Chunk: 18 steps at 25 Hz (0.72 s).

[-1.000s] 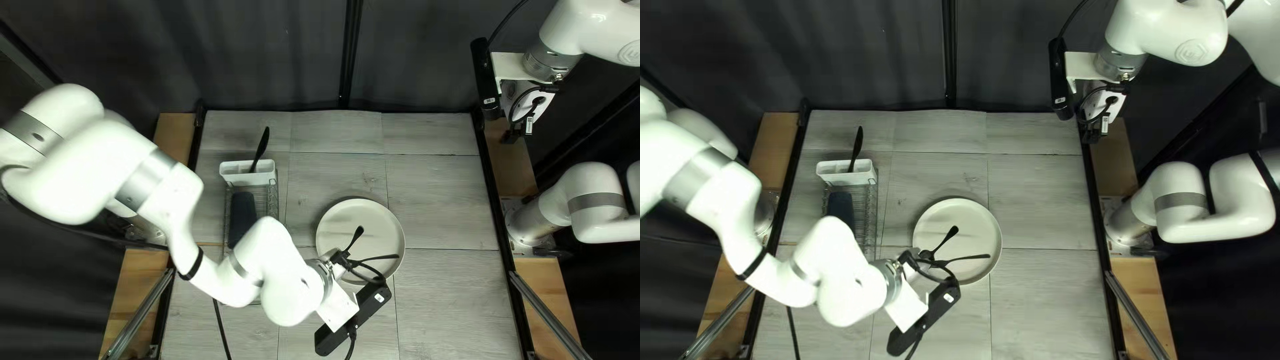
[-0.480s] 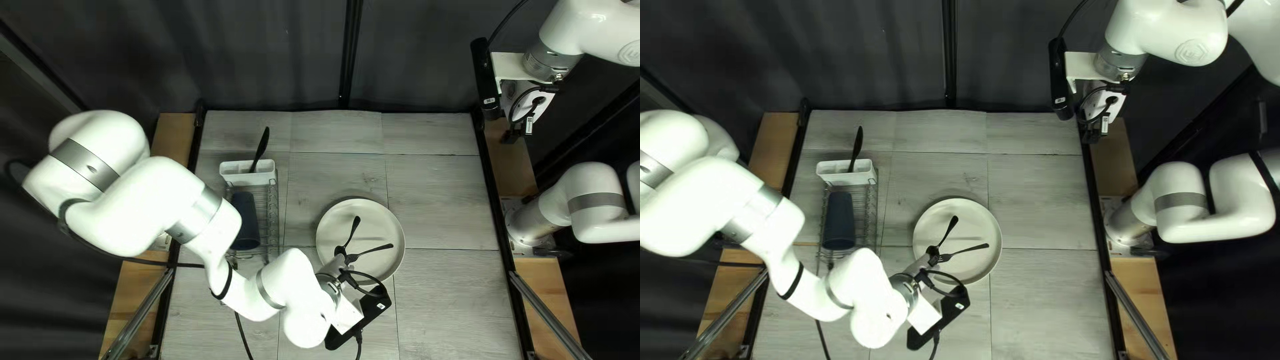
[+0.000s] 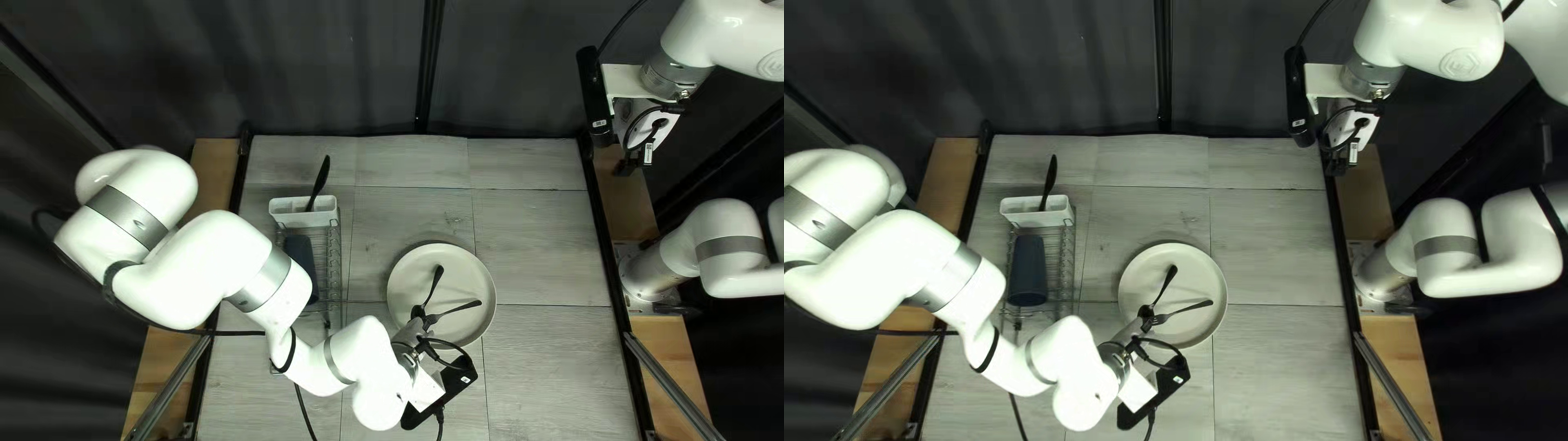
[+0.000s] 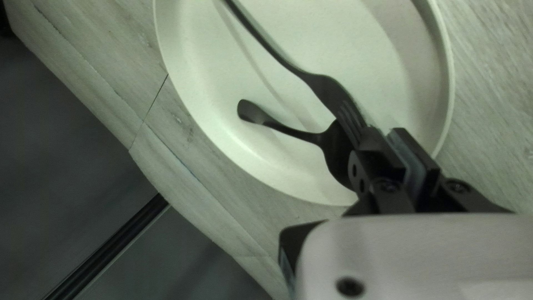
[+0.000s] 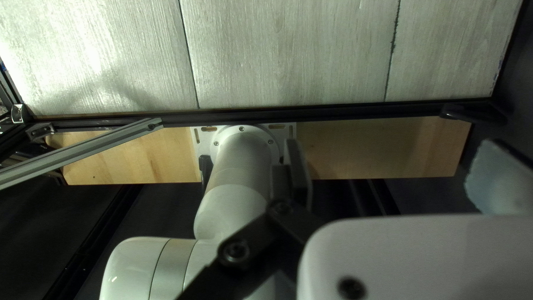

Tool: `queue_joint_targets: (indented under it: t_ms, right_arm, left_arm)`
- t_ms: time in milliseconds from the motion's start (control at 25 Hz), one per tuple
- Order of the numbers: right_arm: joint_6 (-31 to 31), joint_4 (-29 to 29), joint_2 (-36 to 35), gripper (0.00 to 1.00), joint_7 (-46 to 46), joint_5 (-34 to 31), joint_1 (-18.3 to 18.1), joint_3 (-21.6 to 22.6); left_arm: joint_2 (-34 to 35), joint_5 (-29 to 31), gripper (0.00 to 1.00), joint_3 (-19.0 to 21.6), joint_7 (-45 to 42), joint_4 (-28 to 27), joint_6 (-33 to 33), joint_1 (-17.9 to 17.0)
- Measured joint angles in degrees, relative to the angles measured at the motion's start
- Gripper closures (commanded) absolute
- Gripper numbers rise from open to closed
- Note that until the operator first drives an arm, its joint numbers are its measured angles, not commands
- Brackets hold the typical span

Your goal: Pick up and place plate onto table. Place down one fork to the left of the plate. Place spoon and knife to the right of the plate. Place cup above the knife and spoon

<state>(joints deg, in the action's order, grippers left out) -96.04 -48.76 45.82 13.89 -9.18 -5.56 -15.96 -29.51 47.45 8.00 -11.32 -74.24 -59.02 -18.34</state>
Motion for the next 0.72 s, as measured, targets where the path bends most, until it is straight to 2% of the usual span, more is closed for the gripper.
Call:
queue_joint_targets:
  t_ms: [160,320,560,720]
  right_arm:
    - [0.0,0.0,0.0,0.00,0.0,0.0,0.0,0.0]
    - [0.0,0.0,0.0,0.00,0.0,0.0,0.0,0.0]
    - [0.0,0.0,0.0,0.00,0.0,0.0,0.0,0.0]
    - [0.0,0.0,0.0,0.00,0.0,0.0,0.0,0.0]
  left_arm:
    - [1.7,-1.5,0.00,0.7,1.4,1.0,0.8,0.7]
    - [8.3,-5.5,0.00,1.8,4.6,4.2,0.8,2.0]
    - [22.8,-17.1,0.00,2.9,13.6,9.4,-1.9,3.7]
    - [32.5,-27.1,0.00,1.5,22.5,12.0,-4.5,4.2]
